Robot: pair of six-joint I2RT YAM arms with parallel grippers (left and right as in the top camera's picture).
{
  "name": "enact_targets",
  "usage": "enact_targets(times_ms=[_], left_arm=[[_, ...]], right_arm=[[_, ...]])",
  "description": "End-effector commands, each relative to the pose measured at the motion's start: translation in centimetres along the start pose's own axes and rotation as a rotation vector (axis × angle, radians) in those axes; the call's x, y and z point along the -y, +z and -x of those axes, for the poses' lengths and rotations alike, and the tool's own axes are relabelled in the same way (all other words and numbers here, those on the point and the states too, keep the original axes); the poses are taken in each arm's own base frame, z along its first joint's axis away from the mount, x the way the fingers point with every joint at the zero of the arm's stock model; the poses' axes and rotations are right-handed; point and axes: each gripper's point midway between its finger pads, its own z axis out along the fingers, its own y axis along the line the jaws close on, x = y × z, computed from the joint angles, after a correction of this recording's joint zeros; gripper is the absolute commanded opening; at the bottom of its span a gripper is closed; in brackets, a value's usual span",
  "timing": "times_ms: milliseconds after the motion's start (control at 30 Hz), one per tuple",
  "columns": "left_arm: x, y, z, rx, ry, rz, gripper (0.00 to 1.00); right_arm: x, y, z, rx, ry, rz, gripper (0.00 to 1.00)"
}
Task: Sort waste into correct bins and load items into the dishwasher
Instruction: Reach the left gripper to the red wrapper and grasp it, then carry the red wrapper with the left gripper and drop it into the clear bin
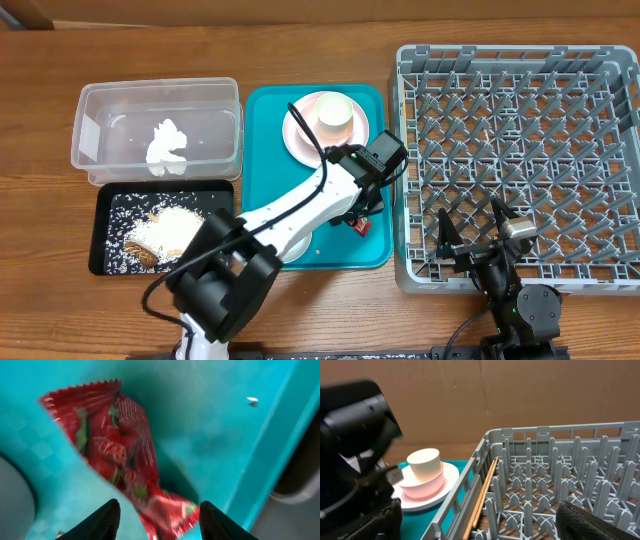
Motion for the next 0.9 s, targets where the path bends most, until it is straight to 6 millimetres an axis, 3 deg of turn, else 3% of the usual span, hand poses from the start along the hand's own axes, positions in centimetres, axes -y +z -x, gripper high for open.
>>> enact_targets(times_ms=[0,100,300,500,767,867], left_arm=[[-0.77,2.03,-0.25,0.001,-0.015,0.056,0.50],[-0.82,2.50,-0.36,-0.003,-0.013,0.064,0.43],[-0.78,2.50,-0.33,-0.002,-0.009,0.063,0.42],[-0.75,2.50,-0.35,-0.002,-0.001,0.062,0.33],[-0.61,2.50,-0.69,-0.022,0.016,0.053,0.05],[-0.52,2.45,-0.82,-0.030,0.041,0.047,0.04]], right_arm=[[0.32,-0.01,-0.10,0.008,0.004,-0.013,1.00],[0.32,-0.01,-0.10,0.008,0.004,-0.013,1.00],[0.32,-0.01,-0.10,0.008,0.004,-0.013,1.00],[0.32,-0.01,-0.10,0.008,0.004,-0.013,1.00],[0.32,-0.01,-0.10,0.008,0.004,-0.013,1.00],[0.32,-0.01,-0.10,0.008,0.004,-0.013,1.00]])
